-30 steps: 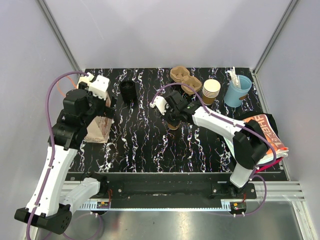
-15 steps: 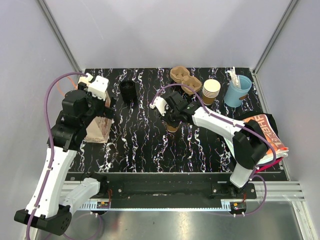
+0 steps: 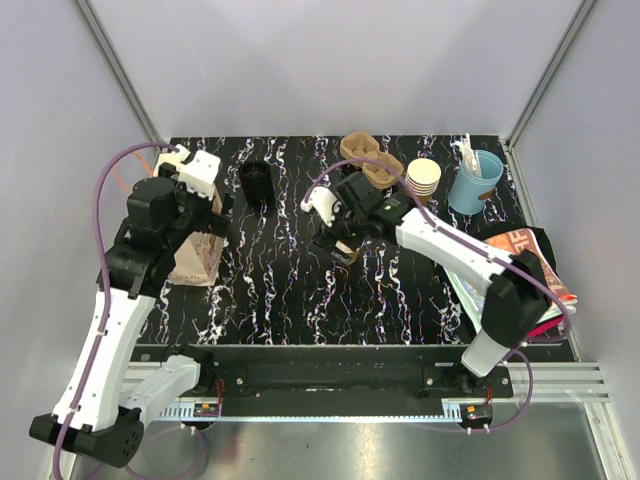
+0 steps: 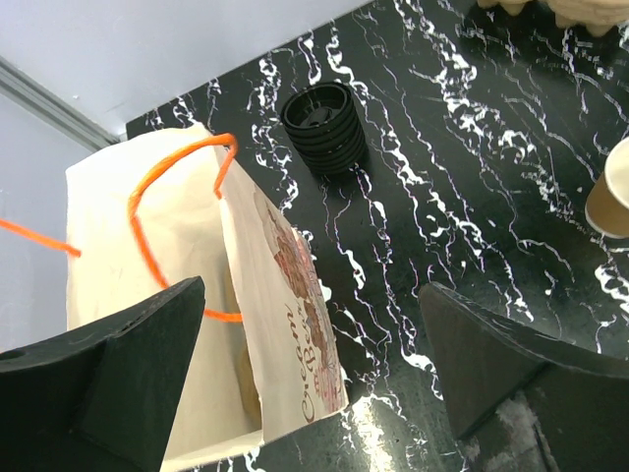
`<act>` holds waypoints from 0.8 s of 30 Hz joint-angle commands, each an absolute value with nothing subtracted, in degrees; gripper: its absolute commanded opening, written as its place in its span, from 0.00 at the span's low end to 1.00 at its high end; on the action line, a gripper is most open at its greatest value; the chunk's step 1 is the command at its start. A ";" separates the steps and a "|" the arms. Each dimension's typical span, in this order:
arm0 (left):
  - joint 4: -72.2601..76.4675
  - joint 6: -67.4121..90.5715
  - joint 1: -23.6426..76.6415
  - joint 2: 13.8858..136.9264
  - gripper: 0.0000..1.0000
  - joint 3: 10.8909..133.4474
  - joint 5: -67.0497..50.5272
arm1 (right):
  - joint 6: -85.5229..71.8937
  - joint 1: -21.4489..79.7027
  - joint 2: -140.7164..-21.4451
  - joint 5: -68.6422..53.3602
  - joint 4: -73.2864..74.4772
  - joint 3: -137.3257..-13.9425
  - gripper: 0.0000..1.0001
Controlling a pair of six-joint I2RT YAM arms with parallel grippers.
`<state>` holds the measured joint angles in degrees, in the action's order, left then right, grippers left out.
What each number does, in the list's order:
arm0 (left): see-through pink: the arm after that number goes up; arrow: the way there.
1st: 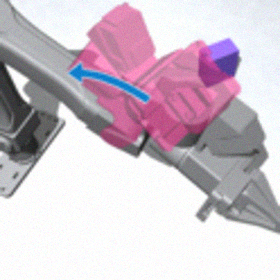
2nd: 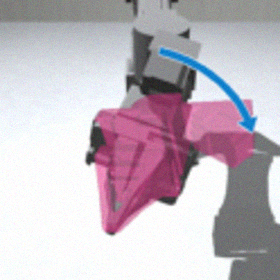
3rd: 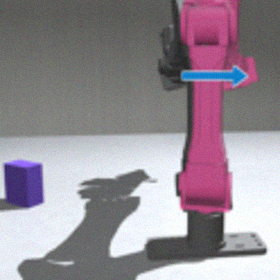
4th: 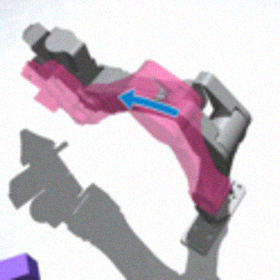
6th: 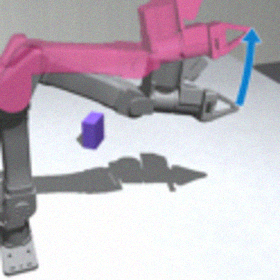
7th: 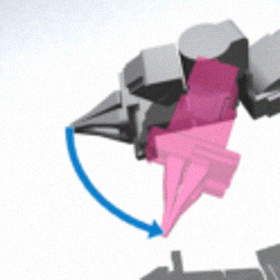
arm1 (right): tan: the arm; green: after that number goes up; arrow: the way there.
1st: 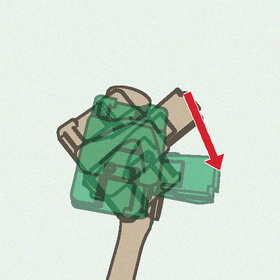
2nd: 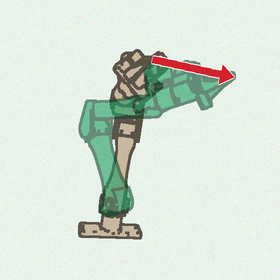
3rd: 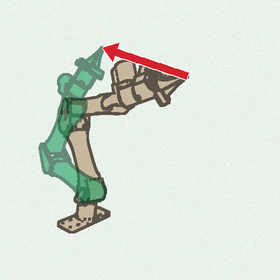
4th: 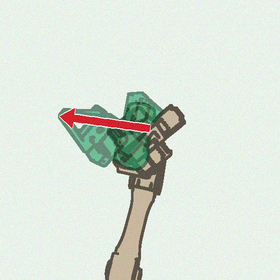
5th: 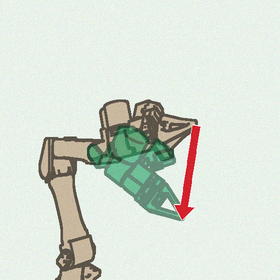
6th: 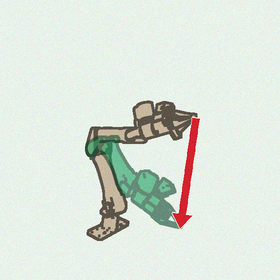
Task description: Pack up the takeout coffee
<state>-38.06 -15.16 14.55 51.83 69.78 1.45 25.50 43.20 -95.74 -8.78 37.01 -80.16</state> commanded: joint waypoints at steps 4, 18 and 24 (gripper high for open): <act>-36.91 -19.95 14.33 59.75 0.99 74.17 -1.76 | 31.02 43.68 -83.77 -8.45 41.57 -87.01 0.99; -35.33 -24.70 22.05 82.60 0.99 86.91 6.23 | 29.80 36.83 -71.98 -6.86 34.47 -82.27 1.00; -34.63 -25.14 23.29 94.89 0.99 93.58 11.24 | 26.99 32.96 -71.72 -4.67 29.62 -78.93 1.00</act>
<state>-37.28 -24.01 23.31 87.66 87.83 5.87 29.65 34.87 -72.31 -6.63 35.38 -80.36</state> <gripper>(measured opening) 0.987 0.994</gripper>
